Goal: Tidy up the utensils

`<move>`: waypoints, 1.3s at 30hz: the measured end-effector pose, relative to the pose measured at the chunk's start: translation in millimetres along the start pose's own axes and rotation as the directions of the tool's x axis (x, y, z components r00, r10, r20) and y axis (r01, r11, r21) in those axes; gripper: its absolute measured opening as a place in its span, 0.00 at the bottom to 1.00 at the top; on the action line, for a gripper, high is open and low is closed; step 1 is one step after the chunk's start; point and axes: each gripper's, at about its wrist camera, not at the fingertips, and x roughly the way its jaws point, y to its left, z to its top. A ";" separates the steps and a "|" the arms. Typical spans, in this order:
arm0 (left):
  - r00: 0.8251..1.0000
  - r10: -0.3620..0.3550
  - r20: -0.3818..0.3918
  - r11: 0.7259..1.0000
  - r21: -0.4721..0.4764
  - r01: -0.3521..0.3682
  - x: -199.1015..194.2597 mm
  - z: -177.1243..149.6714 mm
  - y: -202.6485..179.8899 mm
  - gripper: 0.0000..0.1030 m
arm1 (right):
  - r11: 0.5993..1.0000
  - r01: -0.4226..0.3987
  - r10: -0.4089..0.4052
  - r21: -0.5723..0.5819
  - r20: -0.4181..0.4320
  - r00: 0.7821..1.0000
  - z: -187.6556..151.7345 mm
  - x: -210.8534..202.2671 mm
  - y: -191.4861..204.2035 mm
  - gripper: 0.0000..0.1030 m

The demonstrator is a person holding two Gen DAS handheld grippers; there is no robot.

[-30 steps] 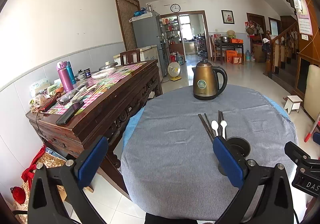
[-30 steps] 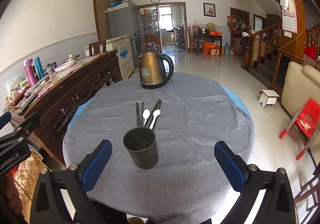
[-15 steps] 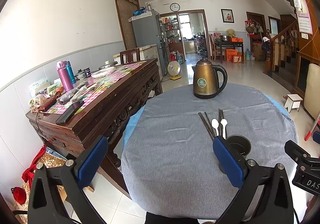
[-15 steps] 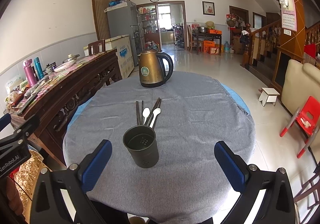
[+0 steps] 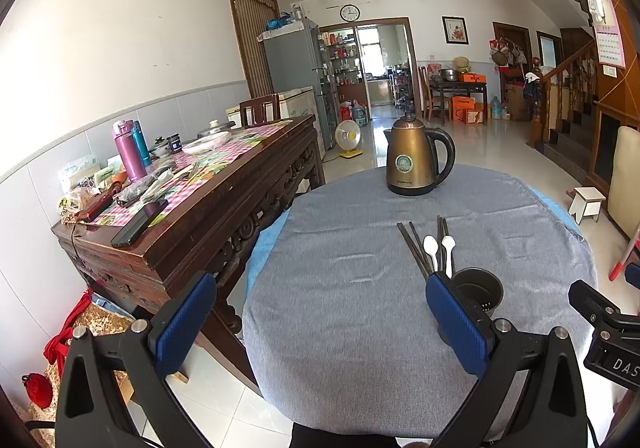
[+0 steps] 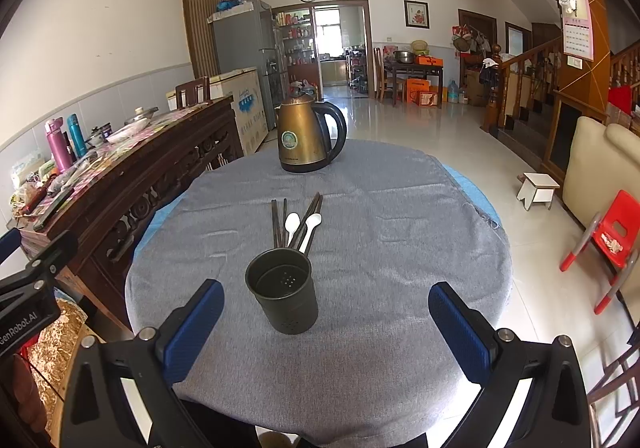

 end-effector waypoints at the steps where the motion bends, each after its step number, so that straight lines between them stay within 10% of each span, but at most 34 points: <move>1: 1.000 0.002 0.000 1.000 0.002 -0.002 0.0 0.3 -0.5 1.00 | 1.000 0.003 -0.003 -0.003 -0.004 1.000 -0.2 0.2 0.1 1.00; 39: 0.969 -0.002 -0.249 0.997 0.074 0.020 181.4 4.1 -23.1 1.00 | 0.997 0.017 -0.003 0.078 -0.177 0.984 55.0 138.4 -44.9 1.00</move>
